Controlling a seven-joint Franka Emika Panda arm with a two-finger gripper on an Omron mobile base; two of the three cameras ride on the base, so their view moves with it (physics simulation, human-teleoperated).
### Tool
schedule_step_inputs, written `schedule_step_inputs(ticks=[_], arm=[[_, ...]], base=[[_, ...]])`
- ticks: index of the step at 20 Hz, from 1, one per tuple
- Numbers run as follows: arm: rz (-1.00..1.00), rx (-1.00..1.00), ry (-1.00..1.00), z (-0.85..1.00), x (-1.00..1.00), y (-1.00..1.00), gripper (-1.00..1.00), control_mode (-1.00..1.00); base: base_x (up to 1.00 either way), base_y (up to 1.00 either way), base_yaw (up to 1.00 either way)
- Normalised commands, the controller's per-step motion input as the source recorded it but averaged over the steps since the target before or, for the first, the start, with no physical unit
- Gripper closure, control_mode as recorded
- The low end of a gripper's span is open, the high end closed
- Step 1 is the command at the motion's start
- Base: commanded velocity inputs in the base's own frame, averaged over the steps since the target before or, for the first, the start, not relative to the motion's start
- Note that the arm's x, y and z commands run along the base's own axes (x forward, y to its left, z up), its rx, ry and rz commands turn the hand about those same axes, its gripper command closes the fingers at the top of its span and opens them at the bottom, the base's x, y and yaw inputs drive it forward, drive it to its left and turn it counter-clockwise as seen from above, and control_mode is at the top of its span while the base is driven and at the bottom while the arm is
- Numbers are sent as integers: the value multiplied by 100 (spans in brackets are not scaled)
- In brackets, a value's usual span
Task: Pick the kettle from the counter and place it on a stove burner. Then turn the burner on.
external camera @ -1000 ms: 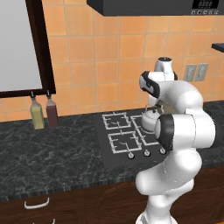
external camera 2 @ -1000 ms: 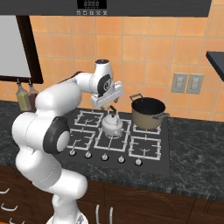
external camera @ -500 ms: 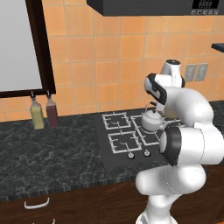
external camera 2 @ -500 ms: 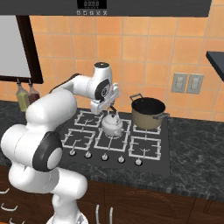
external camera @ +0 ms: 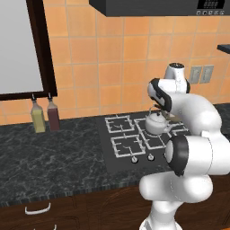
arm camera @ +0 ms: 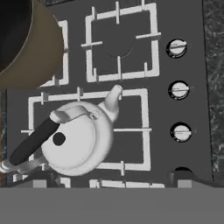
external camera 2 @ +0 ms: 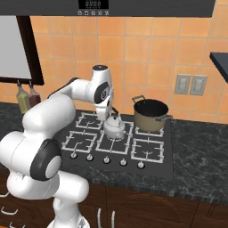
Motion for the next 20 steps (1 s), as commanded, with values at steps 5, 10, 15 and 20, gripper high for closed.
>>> schedule_step_inputs(ticks=[5,10,15,20], arm=[[57,-14,3,0,-1,-14,-100,-100],[64,-2,0,-3,-10,-33,-100,-100],[60,-6,0,-15,-18,-7,-100,-100],[49,-13,0,-38,-18,0,-100,-100]], base=[[0,0,0],[0,0,0],[0,0,0],[0,0,0]])
